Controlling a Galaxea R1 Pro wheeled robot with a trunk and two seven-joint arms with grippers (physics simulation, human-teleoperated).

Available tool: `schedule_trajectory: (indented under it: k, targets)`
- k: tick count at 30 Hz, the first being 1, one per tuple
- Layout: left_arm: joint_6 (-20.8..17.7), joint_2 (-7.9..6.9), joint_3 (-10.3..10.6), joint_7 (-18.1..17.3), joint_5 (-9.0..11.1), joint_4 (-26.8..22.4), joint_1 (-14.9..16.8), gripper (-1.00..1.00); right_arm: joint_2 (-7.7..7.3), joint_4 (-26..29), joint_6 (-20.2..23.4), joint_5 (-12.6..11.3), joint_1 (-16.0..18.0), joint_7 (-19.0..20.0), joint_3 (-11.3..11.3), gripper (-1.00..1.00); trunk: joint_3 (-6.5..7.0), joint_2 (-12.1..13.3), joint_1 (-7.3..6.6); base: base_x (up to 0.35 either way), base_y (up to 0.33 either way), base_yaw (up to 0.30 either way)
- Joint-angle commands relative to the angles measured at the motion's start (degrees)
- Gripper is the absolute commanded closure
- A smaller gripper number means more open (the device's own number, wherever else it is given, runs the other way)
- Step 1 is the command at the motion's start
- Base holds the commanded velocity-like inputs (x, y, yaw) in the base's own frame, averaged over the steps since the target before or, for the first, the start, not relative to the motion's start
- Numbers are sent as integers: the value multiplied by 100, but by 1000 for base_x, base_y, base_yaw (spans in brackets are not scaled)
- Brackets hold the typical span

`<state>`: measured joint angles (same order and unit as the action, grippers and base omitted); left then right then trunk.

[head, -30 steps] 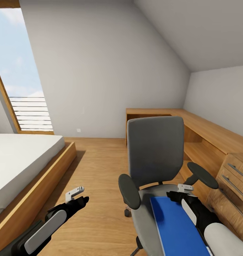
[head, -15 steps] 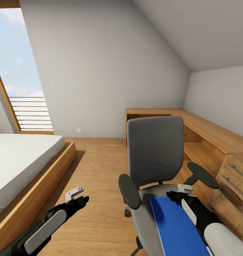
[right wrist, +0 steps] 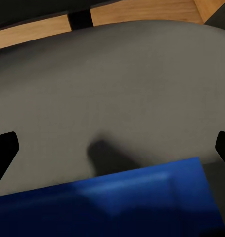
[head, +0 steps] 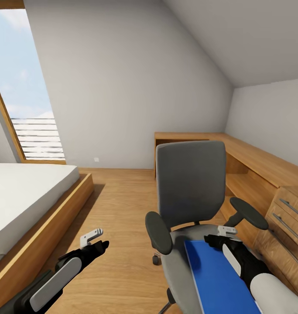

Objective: In the bedroom, organize the workspace by keeping the computer under the desk, ensuring the monitor is on the desk, placing the keyboard on the desk next to the monitor, placing the mouse on the desk next to the keyboard, moving the folder from the swivel chair onto the desk next to the mouse, stacking the notebook on top of the folder with the pen on top of the notebook, and positioning the swivel chair next to the desk.

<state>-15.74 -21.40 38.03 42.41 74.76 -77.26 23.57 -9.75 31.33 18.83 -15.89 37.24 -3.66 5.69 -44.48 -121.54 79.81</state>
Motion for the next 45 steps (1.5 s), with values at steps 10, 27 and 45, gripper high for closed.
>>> schedule_trajectory:
  k: [10,27,45]
  targets:
    - [-8,-5,8,15,24,-6,7,-100,-9,13,25,-55,3,-38,46,-100,-6,-3,-1,0,0,0]
    - [-8,-5,12,21,30,27,7,-100,-9,13,25,-55,3,-38,46,-100,-6,-3,-1,-62,0,0]
    - [-8,-5,12,21,30,27,7,-100,-9,13,41,-55,3,-38,46,-100,-6,-3,-1,-68,0,0]
